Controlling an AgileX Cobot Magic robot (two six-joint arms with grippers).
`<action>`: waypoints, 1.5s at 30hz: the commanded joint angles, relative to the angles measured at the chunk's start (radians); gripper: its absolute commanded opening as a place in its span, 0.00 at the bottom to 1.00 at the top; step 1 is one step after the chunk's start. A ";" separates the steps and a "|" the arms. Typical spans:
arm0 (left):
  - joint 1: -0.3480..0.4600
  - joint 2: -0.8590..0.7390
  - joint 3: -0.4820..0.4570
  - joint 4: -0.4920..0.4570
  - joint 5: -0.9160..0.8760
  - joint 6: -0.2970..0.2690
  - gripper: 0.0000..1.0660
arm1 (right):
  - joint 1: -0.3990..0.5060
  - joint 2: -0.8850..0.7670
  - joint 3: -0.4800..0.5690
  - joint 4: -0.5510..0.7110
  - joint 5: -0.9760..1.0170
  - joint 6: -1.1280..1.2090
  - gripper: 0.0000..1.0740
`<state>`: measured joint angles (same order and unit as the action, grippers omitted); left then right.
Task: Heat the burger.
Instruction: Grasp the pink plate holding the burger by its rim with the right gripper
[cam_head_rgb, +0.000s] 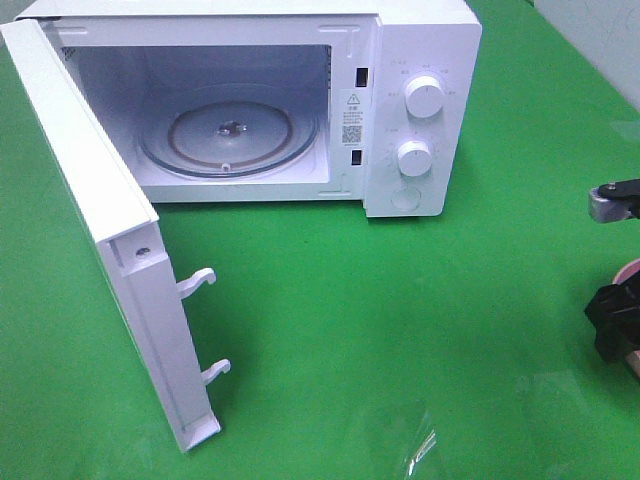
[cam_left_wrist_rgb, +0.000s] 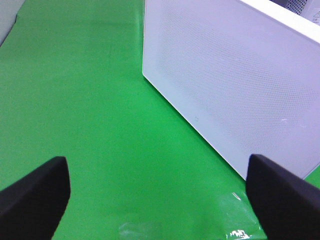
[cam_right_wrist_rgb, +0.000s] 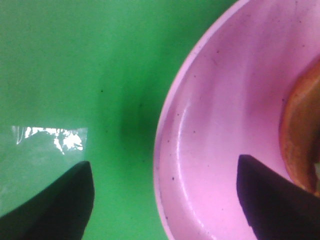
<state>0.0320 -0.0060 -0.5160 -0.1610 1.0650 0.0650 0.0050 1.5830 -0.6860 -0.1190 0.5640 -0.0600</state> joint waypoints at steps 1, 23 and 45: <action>0.000 -0.005 0.000 -0.007 0.005 -0.004 0.82 | -0.005 0.049 0.003 -0.017 -0.060 0.016 0.71; 0.000 -0.005 0.000 -0.007 0.005 -0.004 0.82 | -0.005 0.155 0.003 -0.069 -0.164 0.149 0.50; 0.000 -0.005 0.000 -0.007 0.005 -0.004 0.82 | -0.002 0.155 0.003 -0.095 -0.112 0.193 0.00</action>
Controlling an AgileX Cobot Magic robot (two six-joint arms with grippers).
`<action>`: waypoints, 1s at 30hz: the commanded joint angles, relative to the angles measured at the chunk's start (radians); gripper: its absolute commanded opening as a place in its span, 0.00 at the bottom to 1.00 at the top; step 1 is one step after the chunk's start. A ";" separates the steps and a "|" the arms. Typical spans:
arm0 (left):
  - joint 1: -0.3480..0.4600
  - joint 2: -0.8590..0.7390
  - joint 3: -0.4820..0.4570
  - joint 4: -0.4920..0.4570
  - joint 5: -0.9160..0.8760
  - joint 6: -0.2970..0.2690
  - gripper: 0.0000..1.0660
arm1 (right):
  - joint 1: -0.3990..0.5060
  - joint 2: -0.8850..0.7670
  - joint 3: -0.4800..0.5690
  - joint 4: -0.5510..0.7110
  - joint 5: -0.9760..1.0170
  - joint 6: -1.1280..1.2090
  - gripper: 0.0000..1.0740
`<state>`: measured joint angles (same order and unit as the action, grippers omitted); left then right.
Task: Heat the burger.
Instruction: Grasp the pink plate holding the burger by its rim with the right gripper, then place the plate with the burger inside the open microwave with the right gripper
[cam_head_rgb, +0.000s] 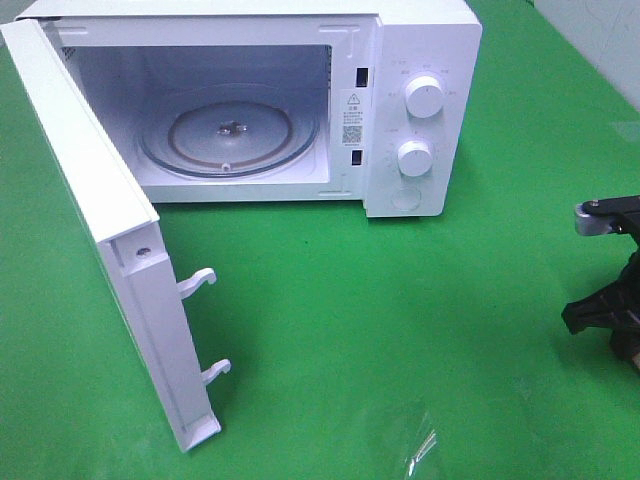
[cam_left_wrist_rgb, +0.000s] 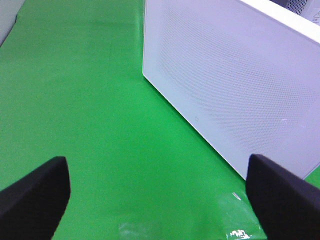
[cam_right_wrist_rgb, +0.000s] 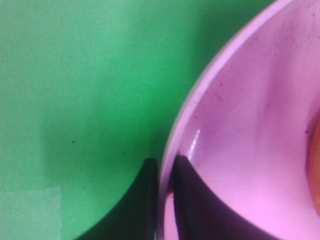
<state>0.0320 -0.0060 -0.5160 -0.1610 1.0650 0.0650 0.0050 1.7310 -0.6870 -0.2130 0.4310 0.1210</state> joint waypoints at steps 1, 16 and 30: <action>0.000 -0.005 0.000 -0.007 0.005 -0.004 0.82 | -0.002 0.006 0.003 -0.001 0.027 0.012 0.00; 0.000 -0.005 0.000 -0.007 0.005 -0.004 0.82 | 0.095 -0.064 0.002 -0.176 0.142 0.203 0.00; 0.000 -0.005 0.000 -0.007 0.005 -0.004 0.82 | 0.198 -0.165 0.002 -0.296 0.277 0.309 0.00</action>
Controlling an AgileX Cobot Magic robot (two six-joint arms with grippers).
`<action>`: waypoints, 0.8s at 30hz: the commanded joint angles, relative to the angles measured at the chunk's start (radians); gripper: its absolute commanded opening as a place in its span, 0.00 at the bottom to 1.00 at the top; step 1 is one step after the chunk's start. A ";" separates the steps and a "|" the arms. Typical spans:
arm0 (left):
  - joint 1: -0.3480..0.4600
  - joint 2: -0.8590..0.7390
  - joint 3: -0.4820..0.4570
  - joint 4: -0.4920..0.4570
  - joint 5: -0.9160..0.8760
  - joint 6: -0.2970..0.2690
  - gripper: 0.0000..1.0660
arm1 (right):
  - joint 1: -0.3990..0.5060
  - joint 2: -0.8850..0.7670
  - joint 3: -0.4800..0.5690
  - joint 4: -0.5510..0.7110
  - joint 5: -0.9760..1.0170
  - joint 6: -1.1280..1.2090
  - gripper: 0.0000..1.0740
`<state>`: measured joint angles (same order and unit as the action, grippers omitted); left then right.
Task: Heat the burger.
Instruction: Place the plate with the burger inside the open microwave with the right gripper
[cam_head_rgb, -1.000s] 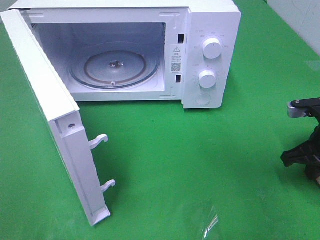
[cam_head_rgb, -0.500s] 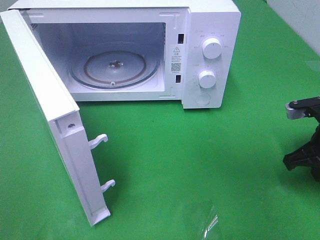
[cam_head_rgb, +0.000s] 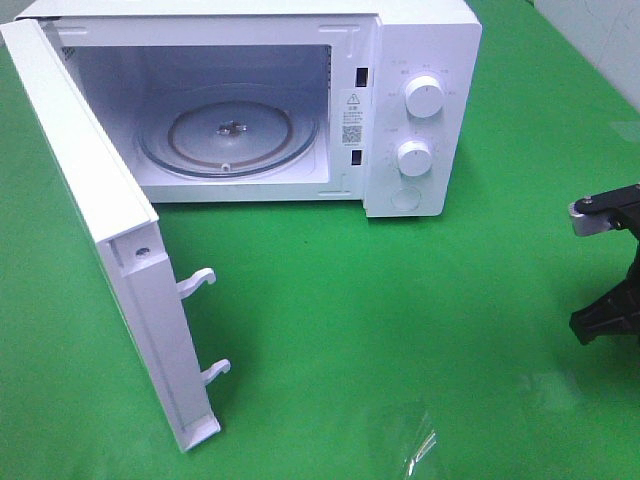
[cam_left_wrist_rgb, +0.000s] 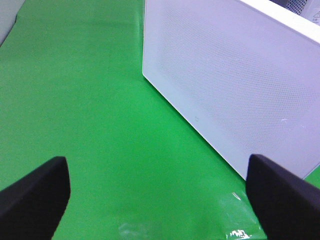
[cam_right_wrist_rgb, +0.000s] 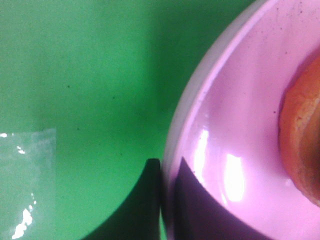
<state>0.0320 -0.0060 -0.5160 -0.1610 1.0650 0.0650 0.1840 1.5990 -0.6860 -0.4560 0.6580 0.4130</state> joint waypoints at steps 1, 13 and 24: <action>0.000 -0.005 0.000 -0.007 0.005 -0.004 0.82 | 0.035 -0.051 0.001 -0.053 0.065 0.017 0.00; 0.000 -0.005 0.000 -0.007 0.005 -0.004 0.82 | 0.192 -0.205 0.001 -0.080 0.192 -0.006 0.00; 0.000 -0.005 0.000 -0.007 0.005 -0.004 0.82 | 0.336 -0.306 0.003 -0.097 0.256 -0.058 0.00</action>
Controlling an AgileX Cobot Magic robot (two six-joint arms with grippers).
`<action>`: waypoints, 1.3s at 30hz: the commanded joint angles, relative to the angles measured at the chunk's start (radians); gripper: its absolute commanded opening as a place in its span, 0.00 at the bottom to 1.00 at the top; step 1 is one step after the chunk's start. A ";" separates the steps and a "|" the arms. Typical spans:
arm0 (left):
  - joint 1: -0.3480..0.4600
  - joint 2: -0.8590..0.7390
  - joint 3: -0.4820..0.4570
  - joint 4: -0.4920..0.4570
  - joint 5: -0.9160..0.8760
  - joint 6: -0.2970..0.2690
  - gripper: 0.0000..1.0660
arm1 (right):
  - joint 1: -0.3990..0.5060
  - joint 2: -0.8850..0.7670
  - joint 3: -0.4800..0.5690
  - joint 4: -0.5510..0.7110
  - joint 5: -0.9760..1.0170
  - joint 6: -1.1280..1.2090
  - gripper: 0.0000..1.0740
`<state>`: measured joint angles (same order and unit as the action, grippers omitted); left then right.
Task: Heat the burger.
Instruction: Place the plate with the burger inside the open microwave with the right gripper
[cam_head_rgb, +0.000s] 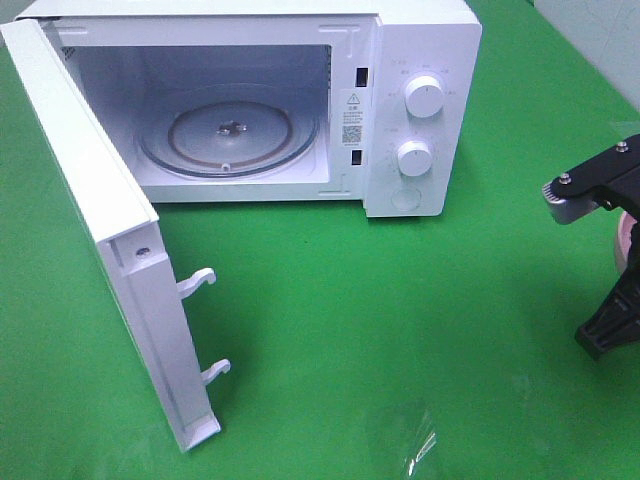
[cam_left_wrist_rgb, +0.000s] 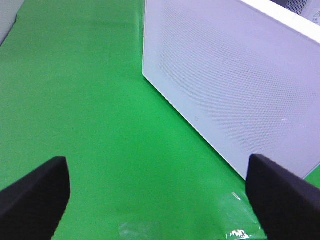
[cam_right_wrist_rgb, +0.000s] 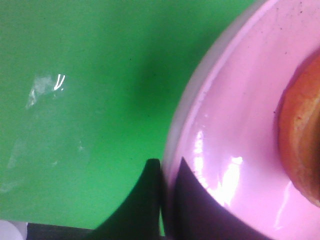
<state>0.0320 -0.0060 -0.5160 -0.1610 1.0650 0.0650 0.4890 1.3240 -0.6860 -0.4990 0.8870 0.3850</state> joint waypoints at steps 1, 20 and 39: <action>0.000 -0.005 0.000 -0.007 0.005 -0.004 0.82 | 0.031 -0.031 0.003 -0.054 0.027 -0.030 0.00; 0.000 -0.005 0.000 -0.007 0.005 -0.004 0.82 | 0.303 -0.159 0.122 -0.063 0.042 -0.093 0.00; 0.000 -0.005 0.000 -0.007 0.005 -0.004 0.82 | 0.345 -0.159 0.122 -0.105 -0.147 -0.547 0.00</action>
<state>0.0320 -0.0060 -0.5160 -0.1610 1.0650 0.0650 0.8310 1.1720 -0.5650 -0.5490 0.7630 -0.1300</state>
